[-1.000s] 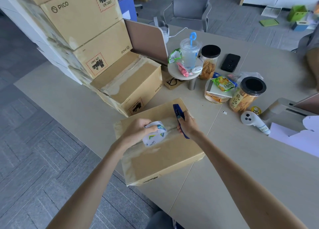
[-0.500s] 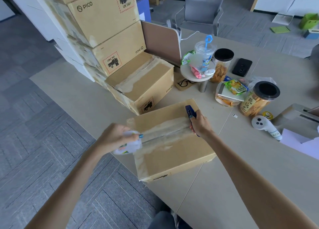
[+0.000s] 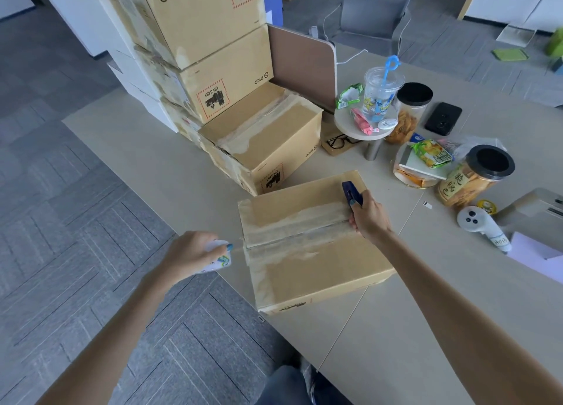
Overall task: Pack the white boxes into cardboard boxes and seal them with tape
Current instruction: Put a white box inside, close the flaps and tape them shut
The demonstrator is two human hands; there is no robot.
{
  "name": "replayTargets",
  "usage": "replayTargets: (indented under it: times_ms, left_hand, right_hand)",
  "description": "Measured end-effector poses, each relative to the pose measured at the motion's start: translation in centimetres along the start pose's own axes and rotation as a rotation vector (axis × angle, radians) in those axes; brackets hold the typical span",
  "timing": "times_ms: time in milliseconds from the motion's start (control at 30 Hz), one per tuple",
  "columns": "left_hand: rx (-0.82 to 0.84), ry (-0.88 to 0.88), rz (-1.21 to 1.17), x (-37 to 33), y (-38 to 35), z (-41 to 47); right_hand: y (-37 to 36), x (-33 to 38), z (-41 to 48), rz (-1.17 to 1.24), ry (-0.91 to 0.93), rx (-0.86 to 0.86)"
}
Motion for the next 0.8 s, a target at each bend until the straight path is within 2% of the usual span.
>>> replayTargets:
  times_ms: [100,433,500,667,800]
  left_hand:
    - [0.03,0.005,0.045,0.7,-2.3,0.7]
    - [0.123,-0.015,-0.095,-0.1,-8.0,2.2]
    - [0.144,-0.01,-0.109,-0.1,-8.5,2.1]
    - [0.163,0.006,-0.074,-0.8,-8.2,2.1]
    - [0.163,0.032,-0.042,-2.3,-7.9,2.1]
  right_hand:
    - [-0.1,0.1,-0.1,0.001,0.01,0.001]
    - [-0.7,1.7,-1.4,-0.147,0.099,0.019]
    - [-1.9,3.4,-2.8,-0.112,0.14,0.069]
    - [-8.6,8.2,-6.7,0.062,0.239,0.331]
    - [-11.5,8.6,-8.2,0.085,0.234,0.413]
Point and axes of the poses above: each hand's wrist, its own z-axis towards the middle knuckle, its own y-axis out of the back of the hand, x = y × z, the point moved 8 cm from there along z, towards the middle knuckle, and after that the axes turned 14 degrees about z, right-handed, at the moved point
